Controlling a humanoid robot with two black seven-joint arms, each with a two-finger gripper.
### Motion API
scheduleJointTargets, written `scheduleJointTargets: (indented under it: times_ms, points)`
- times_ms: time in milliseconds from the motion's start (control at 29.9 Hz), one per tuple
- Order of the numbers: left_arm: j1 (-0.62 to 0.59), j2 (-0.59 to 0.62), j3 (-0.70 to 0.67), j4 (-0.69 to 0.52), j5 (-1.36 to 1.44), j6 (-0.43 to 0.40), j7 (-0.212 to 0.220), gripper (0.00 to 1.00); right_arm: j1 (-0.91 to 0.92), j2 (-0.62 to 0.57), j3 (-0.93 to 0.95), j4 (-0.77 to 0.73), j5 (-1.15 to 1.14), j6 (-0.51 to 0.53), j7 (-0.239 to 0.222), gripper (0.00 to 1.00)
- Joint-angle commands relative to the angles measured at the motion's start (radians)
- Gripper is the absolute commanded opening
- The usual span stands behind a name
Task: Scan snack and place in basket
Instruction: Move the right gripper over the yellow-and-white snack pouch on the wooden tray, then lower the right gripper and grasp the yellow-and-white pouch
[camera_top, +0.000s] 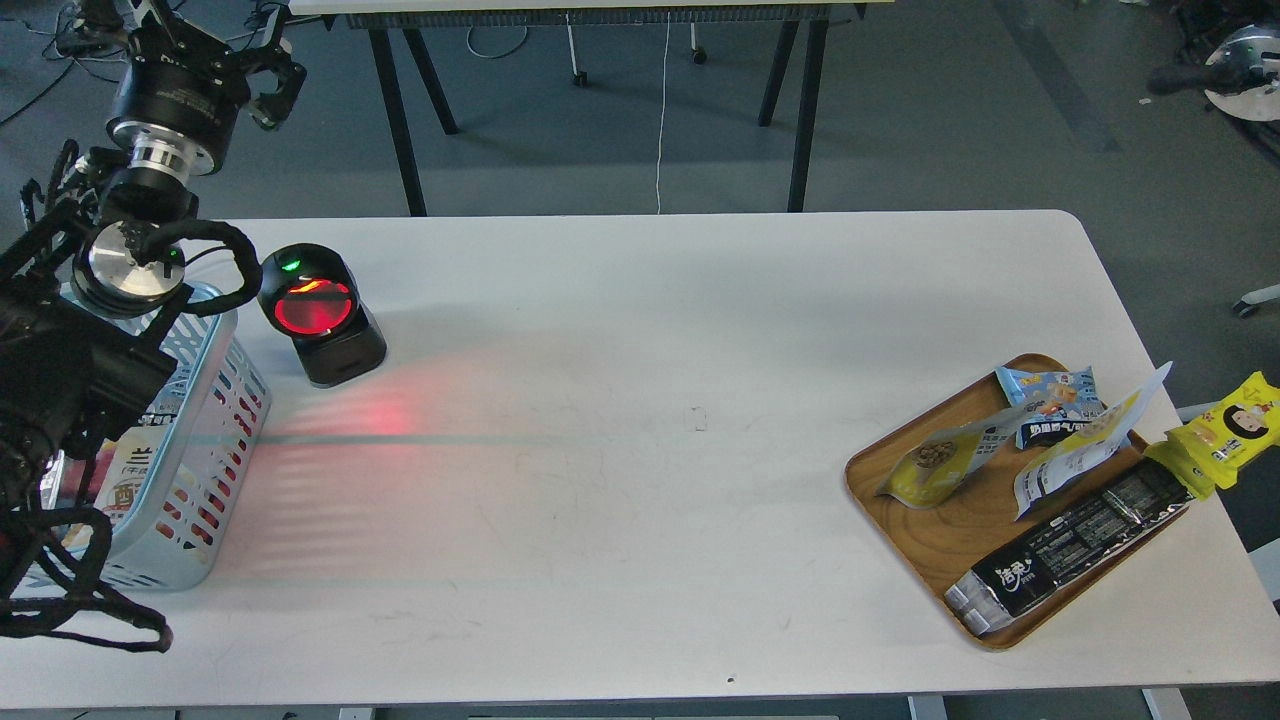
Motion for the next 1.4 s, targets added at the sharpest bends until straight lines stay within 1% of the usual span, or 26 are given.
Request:
scheduleJointTargets:
  times_ms: [0,100,167,234,334,401,501,568,702,869,936,1070,1170,1237,1270,1370]
  points:
    - [0.0,0.003,0.0,0.0,0.0,0.0,-0.001,1.0,0.111,-0.008,-0.116,0.139,-0.162,-0.001,0.0,0.99]
    - [0.0,0.003,0.0,0.0,0.0,0.0,-0.003,1.0,0.22,-0.01,-0.24,0.277,-0.293,-0.002,0.0,0.99]
    - [0.002,0.003,0.0,0.0,0.0,0.0,-0.007,1.0,0.302,-0.01,-0.323,0.377,-0.404,-0.034,0.0,0.99]
    - [0.0,0.003,0.0,0.0,0.002,0.0,-0.009,1.0,0.386,-0.01,-0.419,0.463,-0.538,-0.096,0.0,0.99]
    - [0.002,0.005,-0.002,0.0,0.002,0.0,-0.011,1.0,0.475,-0.003,-0.545,0.55,-0.717,-0.201,0.0,0.99]
    - [0.002,0.005,-0.002,0.002,0.002,0.0,-0.011,1.0,0.501,0.0,-0.616,0.596,-0.834,-0.241,0.0,0.98]
    - [0.002,0.005,0.0,0.003,0.002,0.0,-0.011,1.0,0.506,-0.01,-0.686,0.693,-0.962,-0.268,0.0,0.98]
    - [0.003,0.007,0.0,0.006,0.002,0.0,-0.011,1.0,0.505,-0.016,-0.74,0.73,-1.02,-0.278,0.0,0.98]
    - [0.003,0.007,0.001,0.009,0.002,0.0,-0.009,1.0,0.469,-0.014,-0.82,0.731,-1.167,-0.33,0.0,0.98]
    - [0.003,0.008,0.004,0.009,0.005,0.0,-0.009,1.0,0.376,-0.016,-0.842,0.705,-1.27,-0.341,0.0,0.97]
    - [0.003,0.013,0.004,0.011,0.005,0.0,-0.009,1.0,0.331,-0.016,-0.846,0.663,-1.296,-0.341,0.0,0.94]
    - [0.003,0.019,0.006,0.011,0.005,0.0,-0.007,1.0,0.238,0.0,-0.842,0.525,-1.307,-0.345,0.0,0.94]
    - [0.003,0.019,0.007,0.011,0.005,0.0,-0.007,1.0,0.213,0.006,-0.837,0.489,-1.307,-0.364,0.0,0.93]
    - [0.005,0.019,0.011,0.013,0.005,0.0,-0.007,1.0,0.21,0.001,-0.839,0.489,-1.306,-0.362,0.0,0.89]
    - [0.005,0.017,0.011,0.013,0.005,0.0,-0.007,1.0,0.205,-0.003,-0.839,0.489,-1.307,-0.362,0.0,0.81]
    - [0.005,0.017,0.011,0.013,0.005,0.0,-0.009,1.0,0.198,-0.013,-0.845,0.489,-1.312,-0.362,0.0,0.63]
